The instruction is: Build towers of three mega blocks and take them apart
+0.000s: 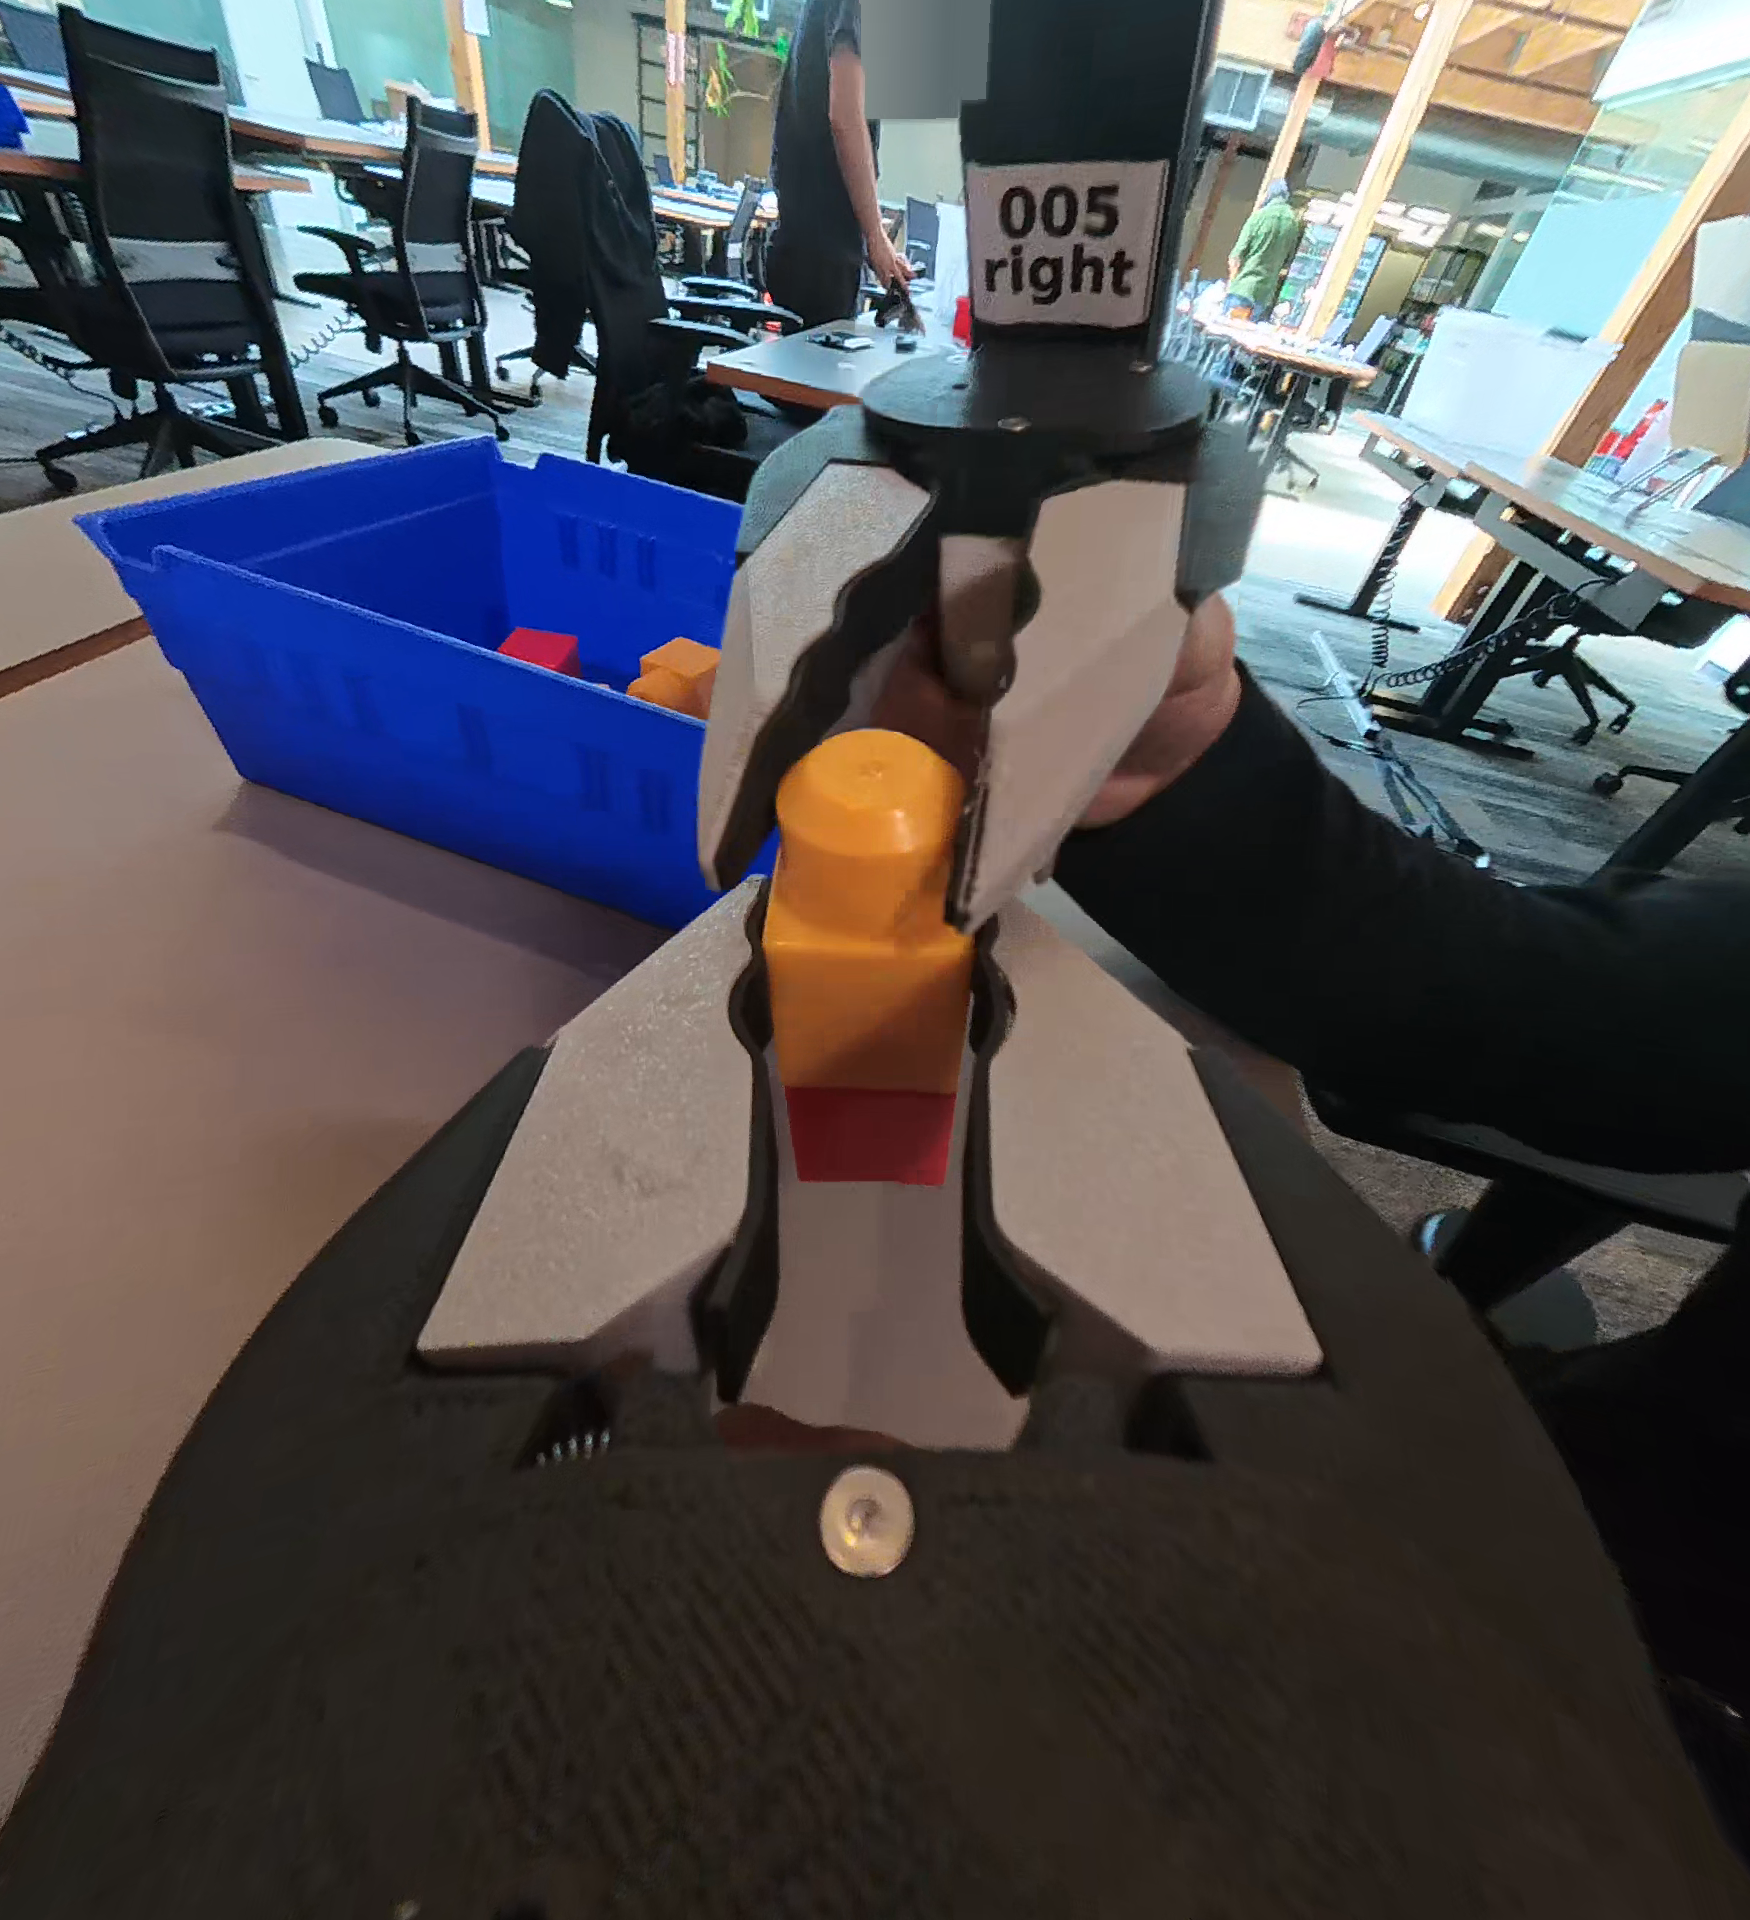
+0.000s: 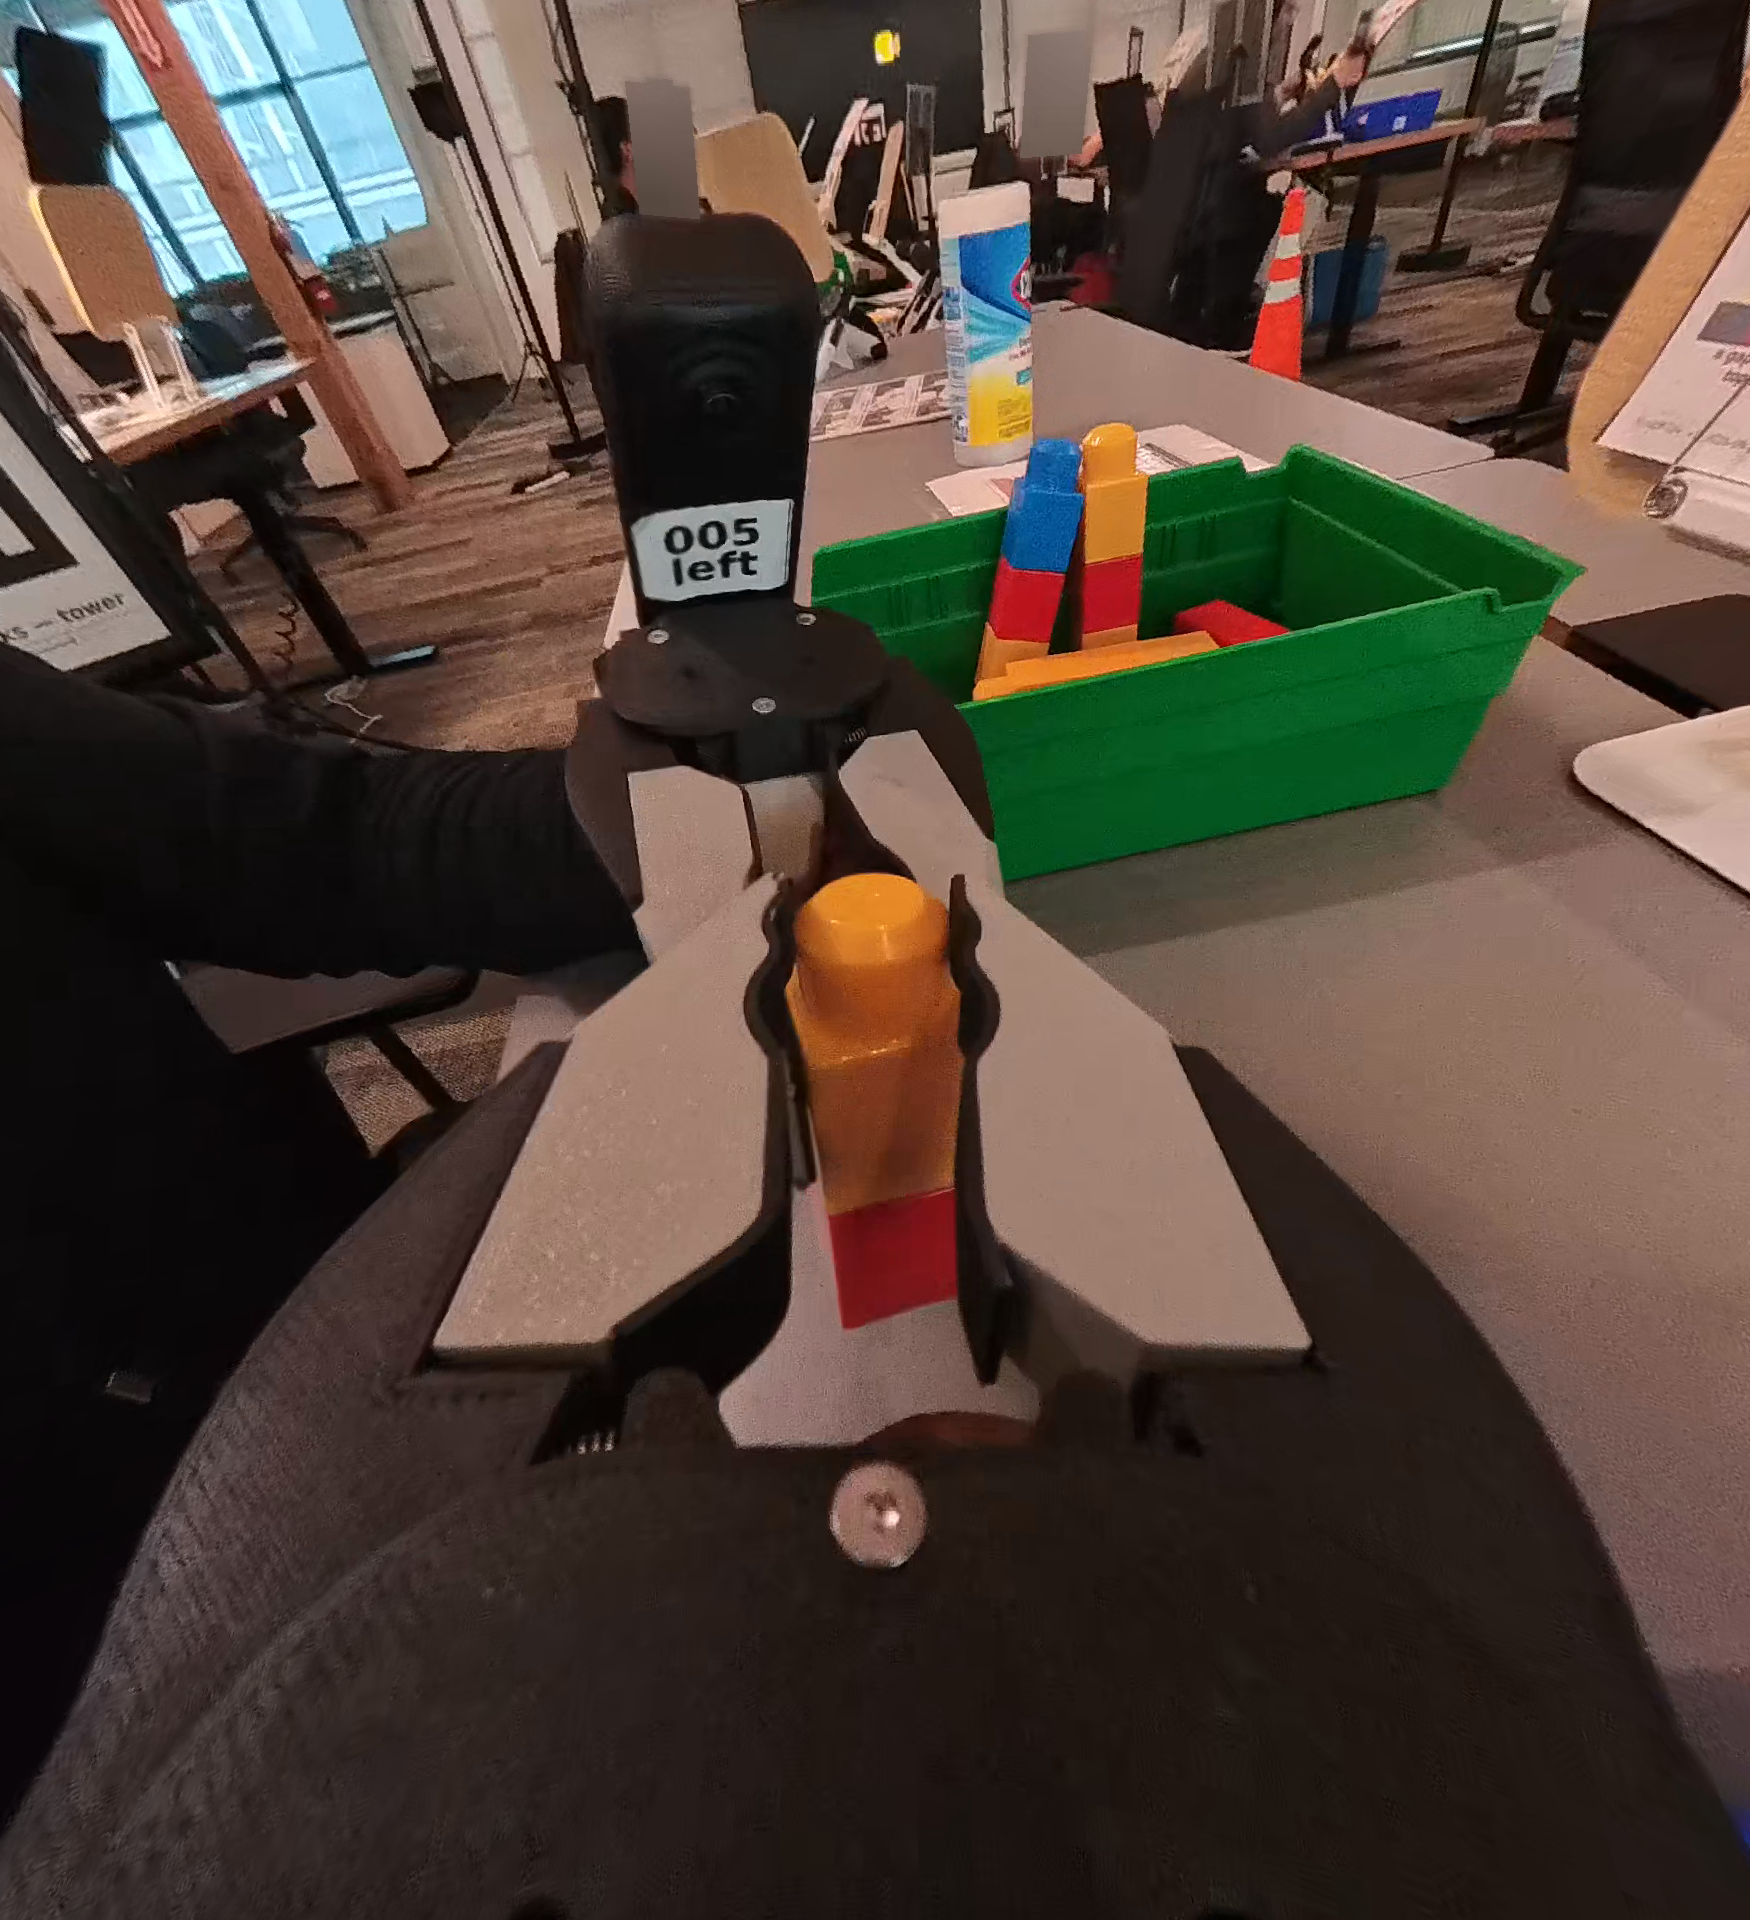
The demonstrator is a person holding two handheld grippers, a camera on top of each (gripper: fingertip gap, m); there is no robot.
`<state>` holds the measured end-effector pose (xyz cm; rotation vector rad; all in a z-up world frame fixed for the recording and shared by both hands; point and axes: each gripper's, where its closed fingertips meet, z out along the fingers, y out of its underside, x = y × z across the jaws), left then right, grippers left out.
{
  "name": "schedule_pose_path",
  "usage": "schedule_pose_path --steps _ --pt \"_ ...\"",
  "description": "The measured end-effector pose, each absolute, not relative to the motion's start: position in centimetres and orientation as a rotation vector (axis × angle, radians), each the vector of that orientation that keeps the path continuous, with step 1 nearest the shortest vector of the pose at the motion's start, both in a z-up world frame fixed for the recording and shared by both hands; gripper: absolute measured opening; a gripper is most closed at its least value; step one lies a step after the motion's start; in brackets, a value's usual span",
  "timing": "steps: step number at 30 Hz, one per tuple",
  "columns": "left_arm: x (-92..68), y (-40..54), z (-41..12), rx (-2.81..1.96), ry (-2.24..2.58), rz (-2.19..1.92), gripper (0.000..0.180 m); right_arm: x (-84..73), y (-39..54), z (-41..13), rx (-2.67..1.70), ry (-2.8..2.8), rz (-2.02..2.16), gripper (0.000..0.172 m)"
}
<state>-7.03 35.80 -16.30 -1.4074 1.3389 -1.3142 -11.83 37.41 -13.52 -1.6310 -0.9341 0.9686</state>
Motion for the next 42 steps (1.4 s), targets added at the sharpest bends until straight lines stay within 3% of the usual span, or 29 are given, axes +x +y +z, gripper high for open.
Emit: schedule_pose_path --steps 8,10,14,15,17,20,27,31,33,37,42 --pt "-6.9 35.6 -16.7 -1.410 1.352 -1.310 0.044 -10.8 37.4 -10.8 -1.514 -0.829 1.081 0.027" --pt "-6.7 35.4 -17.1 -1.411 1.374 -1.280 0.035 -10.8 37.7 -11.2 -1.533 -0.834 1.062 0.027" --pt "-6.9 35.6 -17.6 -1.432 1.407 -1.245 0.034 -11.3 37.9 -11.3 -1.537 -0.825 1.058 0.027" --pt "-7.0 35.5 -17.4 -1.422 1.410 -1.249 0.034 -11.4 37.6 -11.2 -1.530 -0.830 1.093 0.031" --pt "-7.1 34.9 -17.1 -1.410 1.424 -1.289 0.034 -11.6 36.9 -12.0 -1.572 -0.885 1.155 0.061" --pt "-7.0 34.4 -17.1 -1.401 1.445 -1.283 0.034 -12.3 36.5 -12.6 -1.579 -0.943 1.140 0.034" --pt "-6.7 34.3 -17.4 -1.410 1.430 -1.291 0.041 -11.6 36.7 -10.5 -1.506 -0.870 1.172 0.034" --pt "-6.7 34.4 -17.9 -1.415 1.459 -1.242 0.034 -11.4 36.6 -10.7 -1.525 -0.878 1.183 0.034" --pt "-6.7 34.5 -17.8 -1.415 1.456 -1.225 0.034 -11.6 36.3 -10.9 -1.540 -0.898 1.208 0.042" --pt "-6.6 34.4 -18.0 -1.417 1.466 -1.199 0.034 -11.5 36.1 -11.4 -1.554 -0.947 1.129 0.035" --pt "-7.4 40.0 -17.9 -1.442 1.279 -0.737 0.034 -10.5 40.4 -11.3 -1.584 -0.781 0.599 0.034"
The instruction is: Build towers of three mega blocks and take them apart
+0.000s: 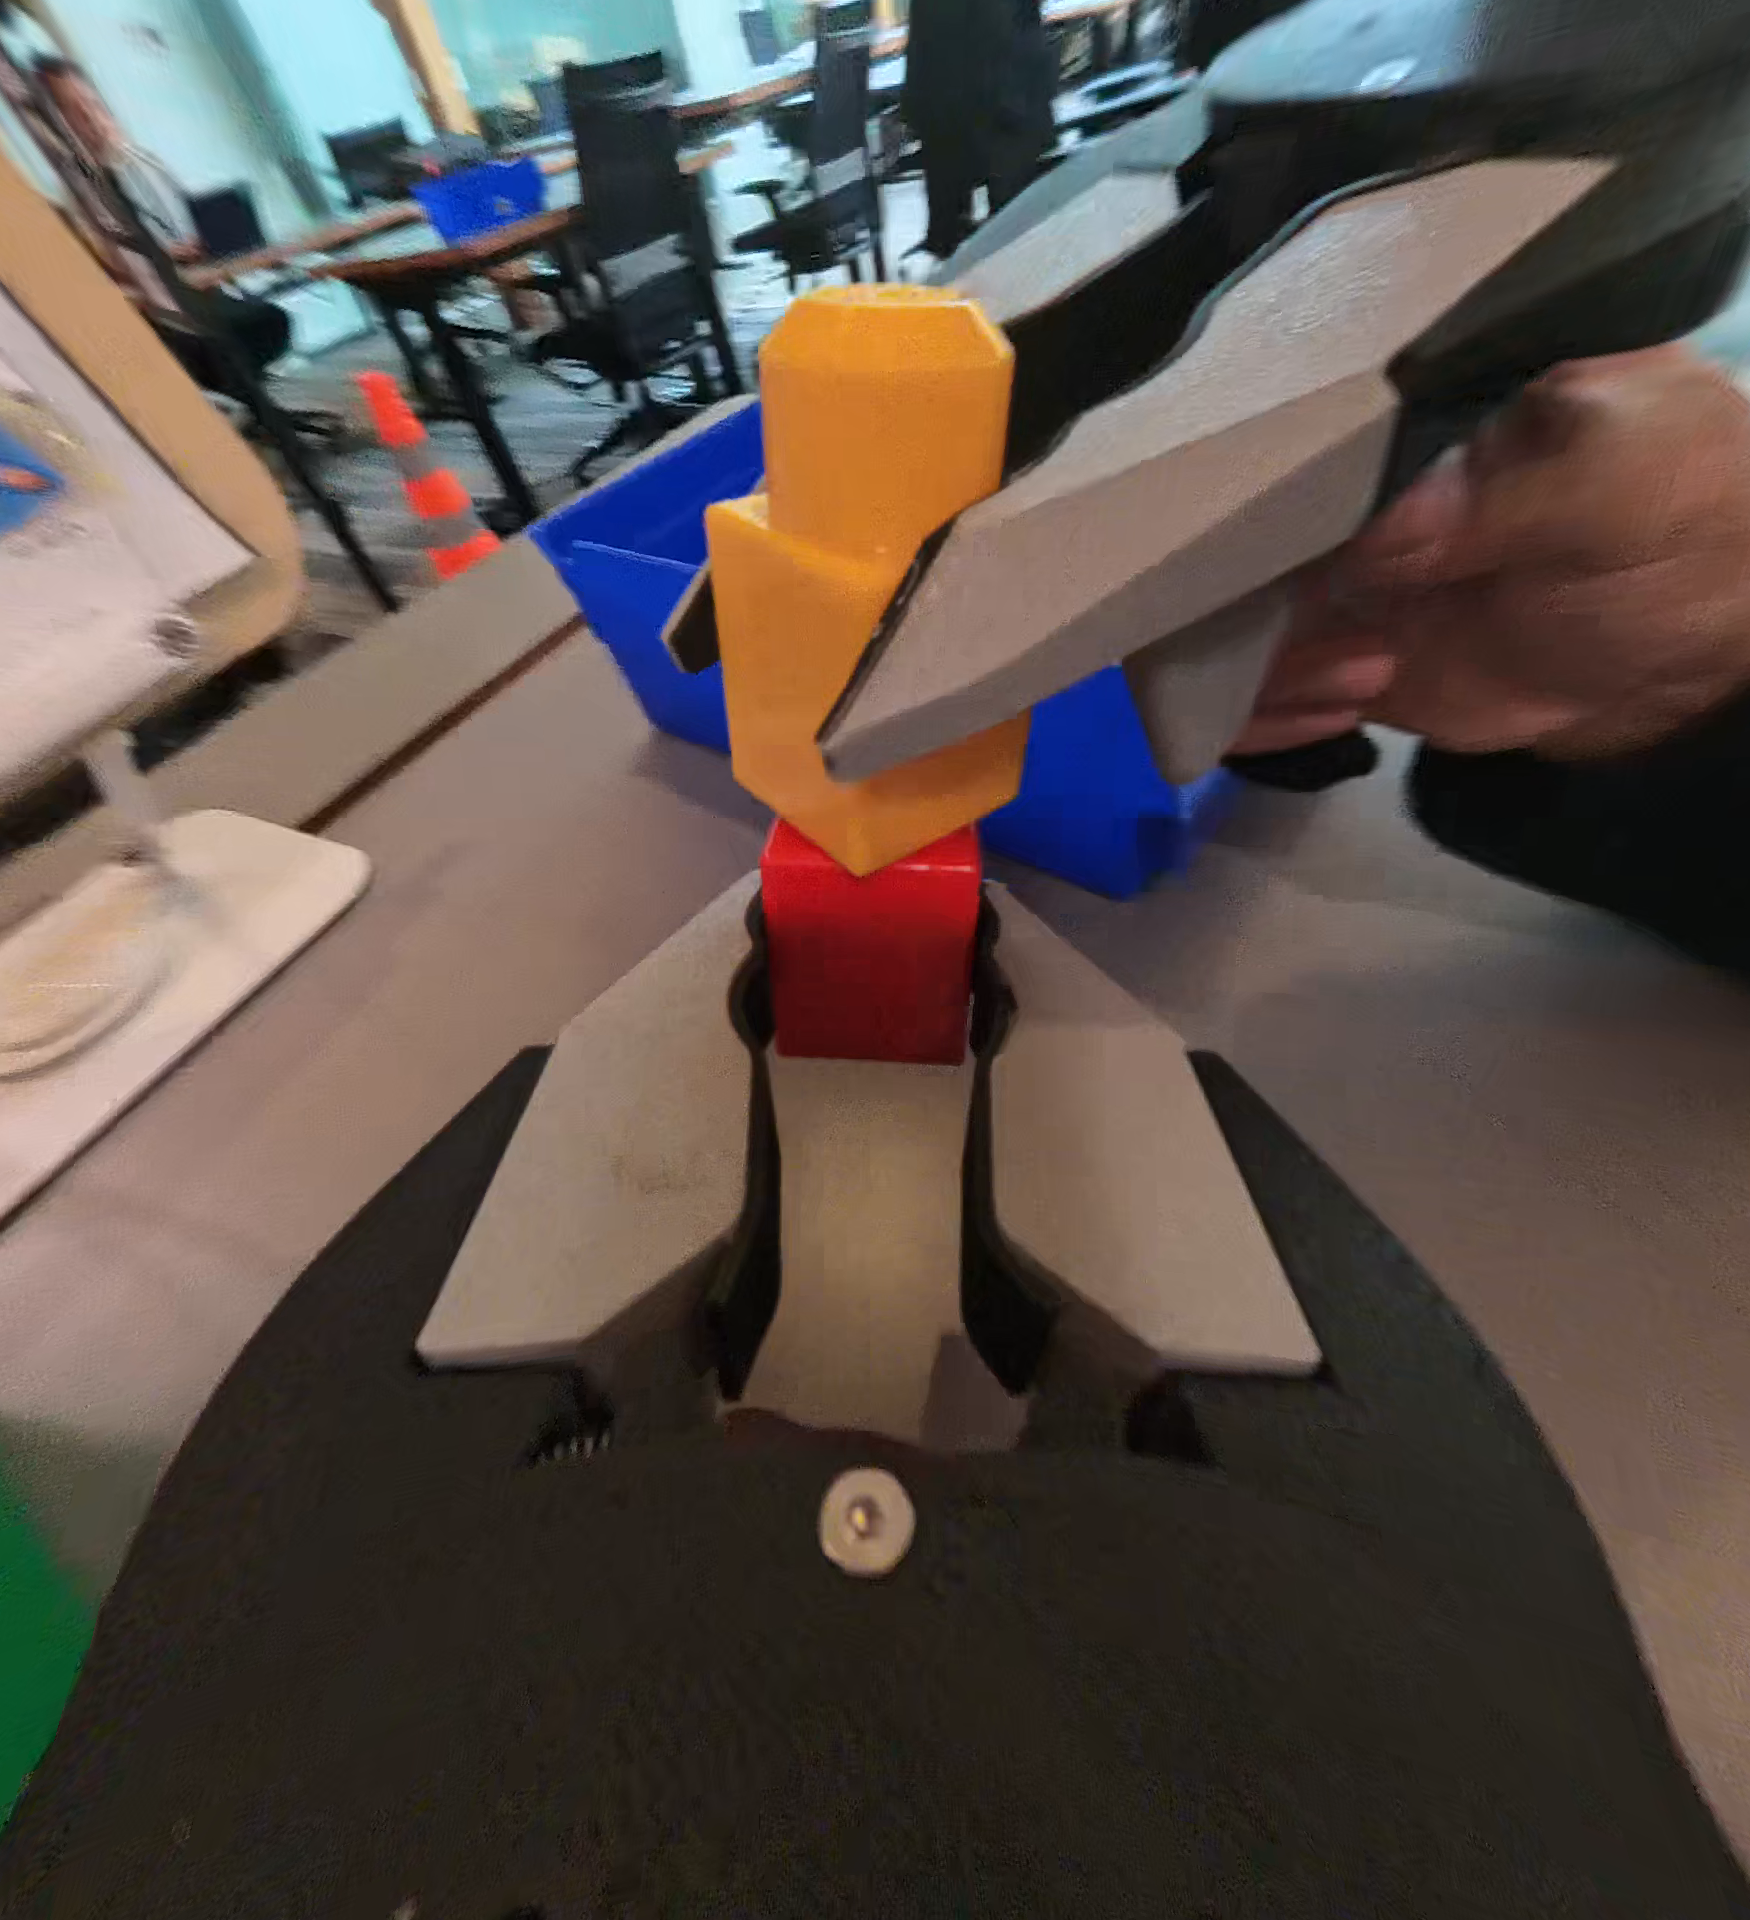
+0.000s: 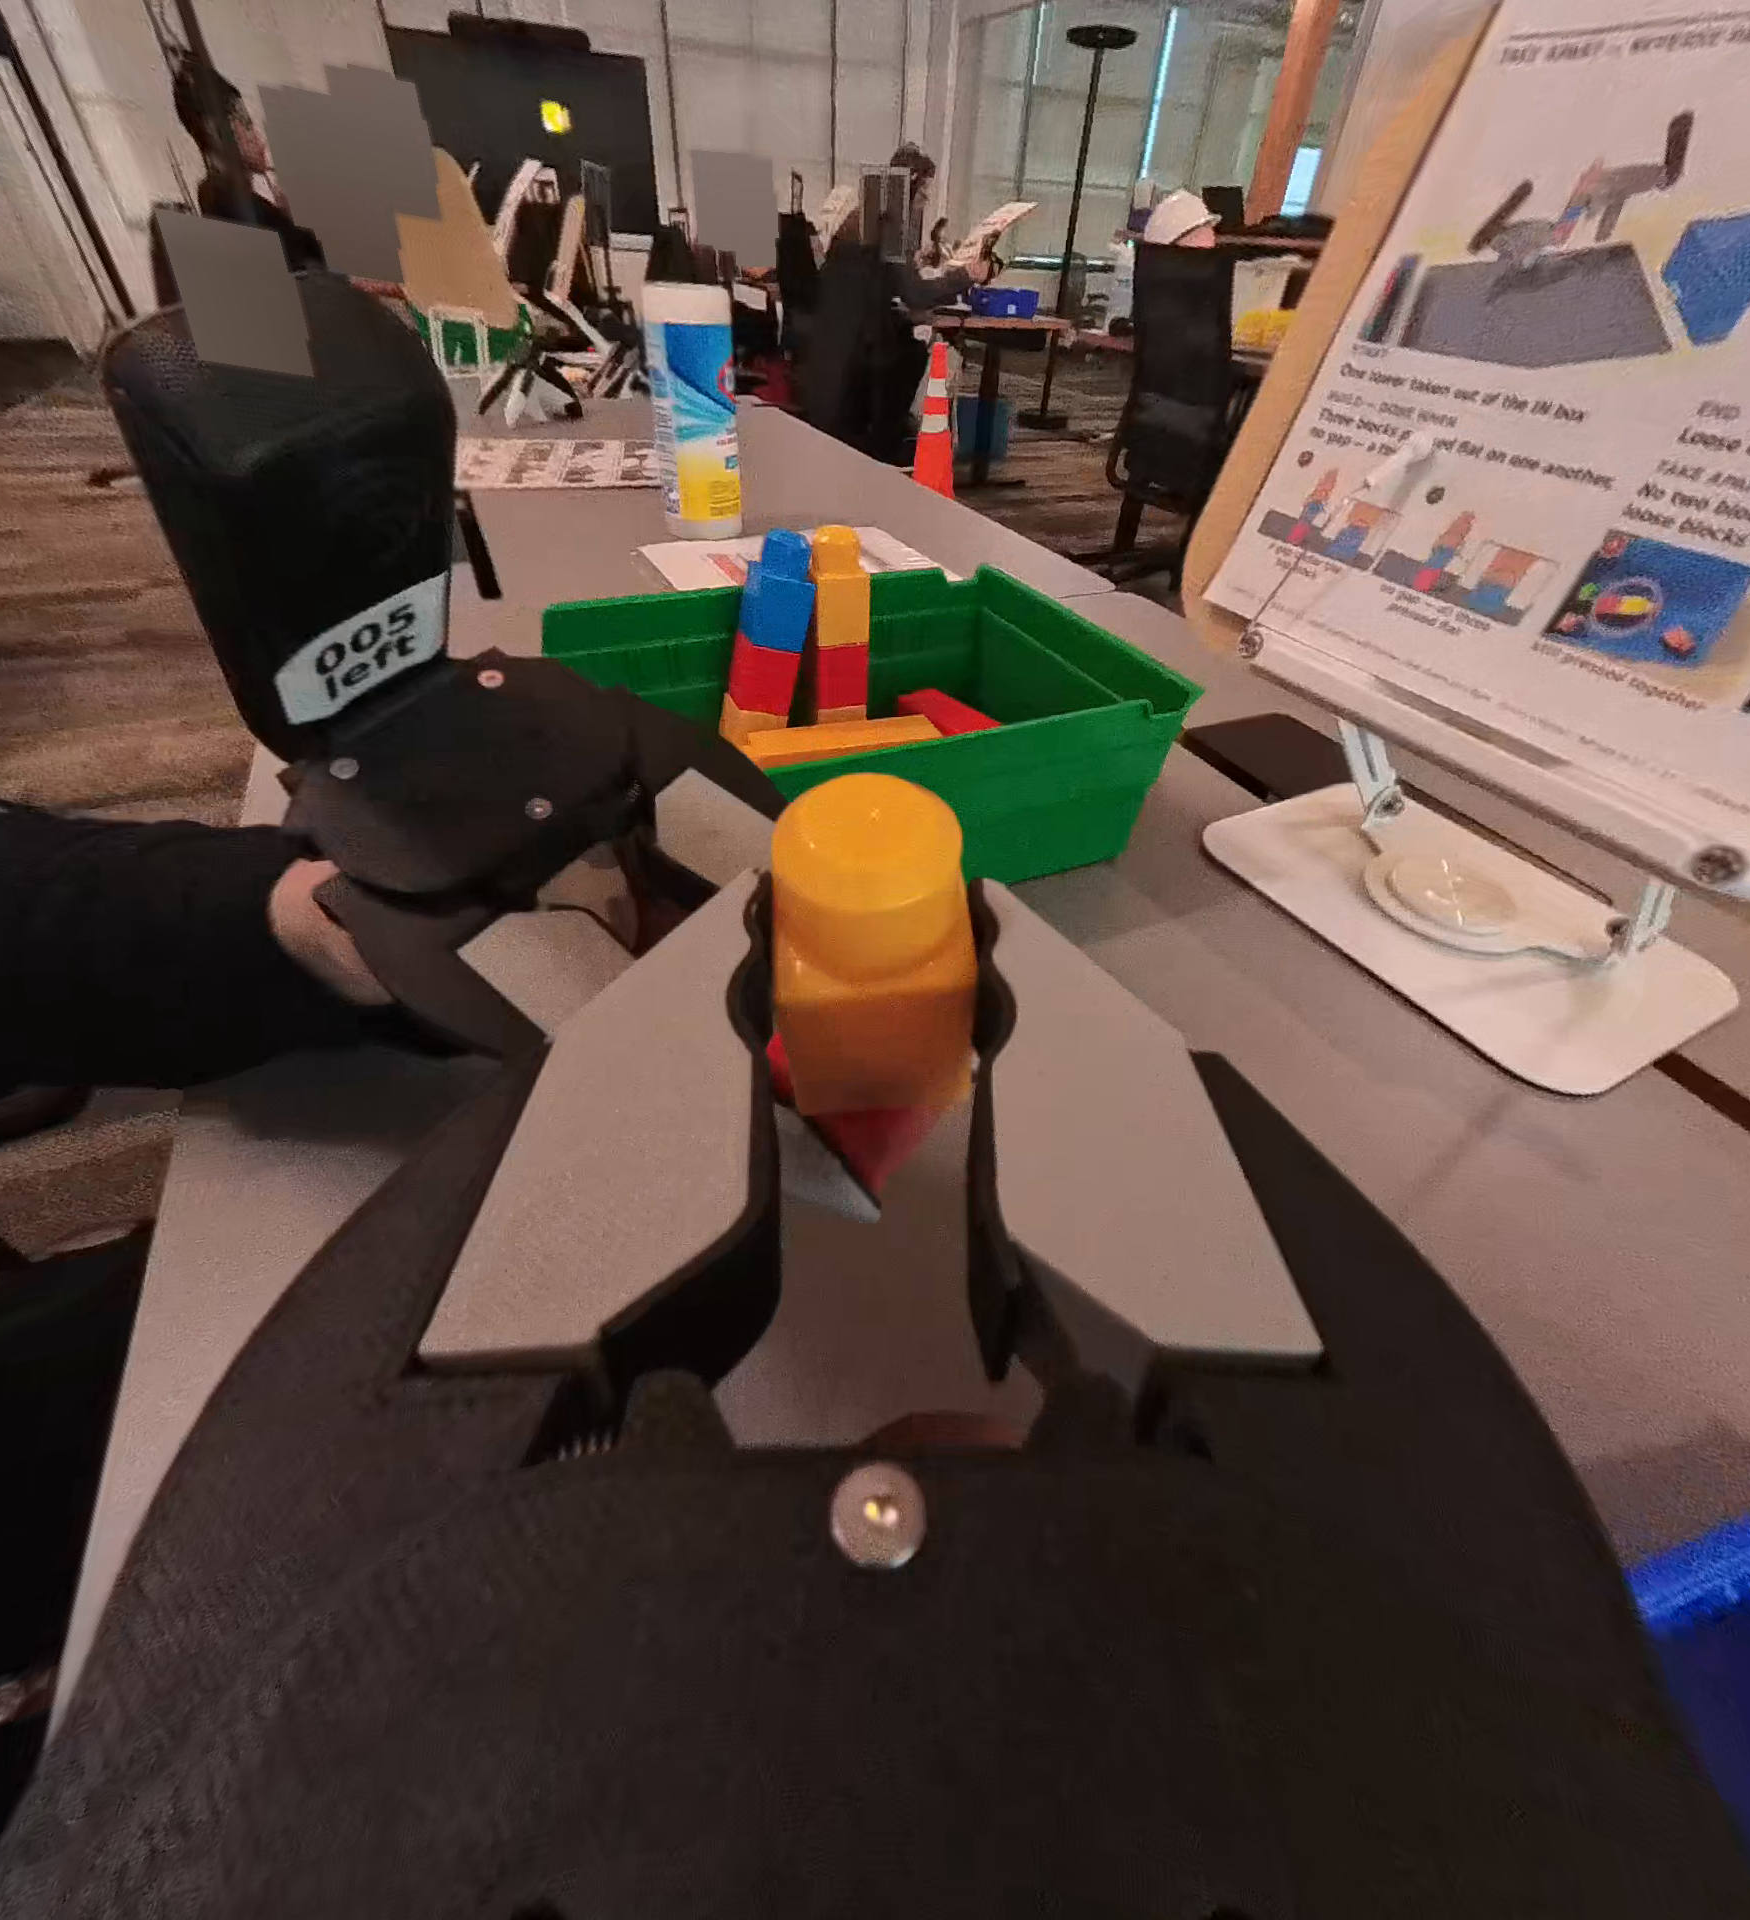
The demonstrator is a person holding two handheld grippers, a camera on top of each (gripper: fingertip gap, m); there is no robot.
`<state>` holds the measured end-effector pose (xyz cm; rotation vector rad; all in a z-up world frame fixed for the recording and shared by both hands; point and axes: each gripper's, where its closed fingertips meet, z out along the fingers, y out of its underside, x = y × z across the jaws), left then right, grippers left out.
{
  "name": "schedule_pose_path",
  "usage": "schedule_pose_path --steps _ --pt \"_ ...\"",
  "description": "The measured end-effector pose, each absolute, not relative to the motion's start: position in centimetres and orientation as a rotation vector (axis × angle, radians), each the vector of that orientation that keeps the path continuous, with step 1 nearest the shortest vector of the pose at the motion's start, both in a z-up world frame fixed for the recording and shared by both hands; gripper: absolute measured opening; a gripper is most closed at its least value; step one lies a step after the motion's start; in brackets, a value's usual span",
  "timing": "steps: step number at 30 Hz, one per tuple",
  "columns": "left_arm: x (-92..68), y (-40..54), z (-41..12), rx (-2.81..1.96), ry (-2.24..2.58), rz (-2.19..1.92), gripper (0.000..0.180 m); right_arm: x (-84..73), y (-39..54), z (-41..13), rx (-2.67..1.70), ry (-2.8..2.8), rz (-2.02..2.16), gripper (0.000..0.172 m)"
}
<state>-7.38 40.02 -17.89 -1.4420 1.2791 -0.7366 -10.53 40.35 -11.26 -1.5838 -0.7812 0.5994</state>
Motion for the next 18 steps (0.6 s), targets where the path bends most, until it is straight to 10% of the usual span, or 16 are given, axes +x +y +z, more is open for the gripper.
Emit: schedule_pose_path --steps 7,13,18 --pt "-7.9 32.0 -13.6 -1.342 1.334 -1.727 0.034 -5.6 36.9 -3.7 -1.189 -0.549 1.227 0.033" --pt "-7.4 36.2 -16.2 -1.484 1.287 -1.361 0.034 10.7 44.3 -13.7 -1.869 -0.101 0.099 0.035" --pt "-6.7 36.4 -18.1 -1.515 1.342 -1.213 0.034 3.9 43.4 -12.2 -1.758 -0.352 0.474 0.052"
